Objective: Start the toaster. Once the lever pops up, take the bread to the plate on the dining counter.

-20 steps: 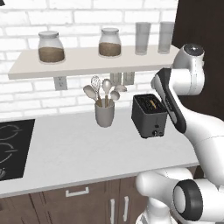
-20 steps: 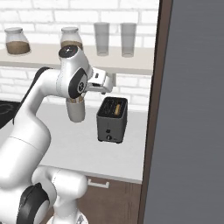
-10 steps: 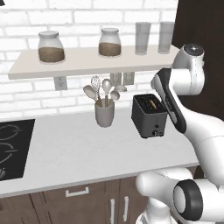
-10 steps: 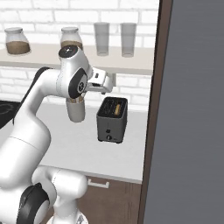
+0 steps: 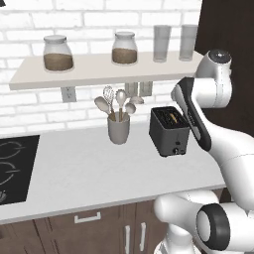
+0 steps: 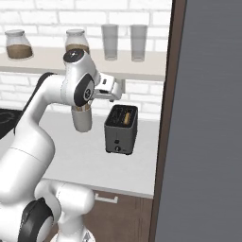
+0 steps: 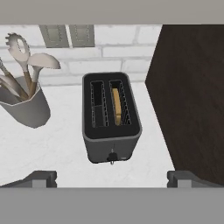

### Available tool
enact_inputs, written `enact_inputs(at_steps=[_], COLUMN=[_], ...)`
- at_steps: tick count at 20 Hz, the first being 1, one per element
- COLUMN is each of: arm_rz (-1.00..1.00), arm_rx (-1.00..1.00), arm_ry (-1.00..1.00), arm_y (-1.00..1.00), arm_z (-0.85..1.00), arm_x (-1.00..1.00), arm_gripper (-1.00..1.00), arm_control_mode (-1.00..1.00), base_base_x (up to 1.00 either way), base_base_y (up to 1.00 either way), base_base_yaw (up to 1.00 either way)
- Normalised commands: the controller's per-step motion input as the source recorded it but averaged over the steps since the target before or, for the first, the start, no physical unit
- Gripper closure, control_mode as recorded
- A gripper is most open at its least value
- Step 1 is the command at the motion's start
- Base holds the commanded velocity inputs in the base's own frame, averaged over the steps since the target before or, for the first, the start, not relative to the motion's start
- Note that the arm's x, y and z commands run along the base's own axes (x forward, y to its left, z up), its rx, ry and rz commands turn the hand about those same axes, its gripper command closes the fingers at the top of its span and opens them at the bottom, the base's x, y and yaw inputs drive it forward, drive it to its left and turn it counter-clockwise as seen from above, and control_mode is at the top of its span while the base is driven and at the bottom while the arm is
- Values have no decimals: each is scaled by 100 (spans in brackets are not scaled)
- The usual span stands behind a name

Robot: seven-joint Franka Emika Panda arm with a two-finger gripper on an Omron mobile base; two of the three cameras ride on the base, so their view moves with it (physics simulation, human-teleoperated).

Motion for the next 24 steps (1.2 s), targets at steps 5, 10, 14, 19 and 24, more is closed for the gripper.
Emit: enact_inputs(at_steps=[5,10,14,19,24], arm_rz=[0,0,0,0,0], arm_rx=[0,0,0,0,0], arm_ry=[0,0,0,0,0], arm_y=[0,0,0,0,0], arm_z=[0,0,0,0,0], arm_x=[0,0,0,0,0], arm_gripper=[-100,-100,-100,-100,-100], arm_control_mode=[-100,-100,-100,-100,-100], base_base_x=[0,0,0,0,0], base_base_y=[0,0,0,0,0], base_base_yaw=[0,0,0,0,0])
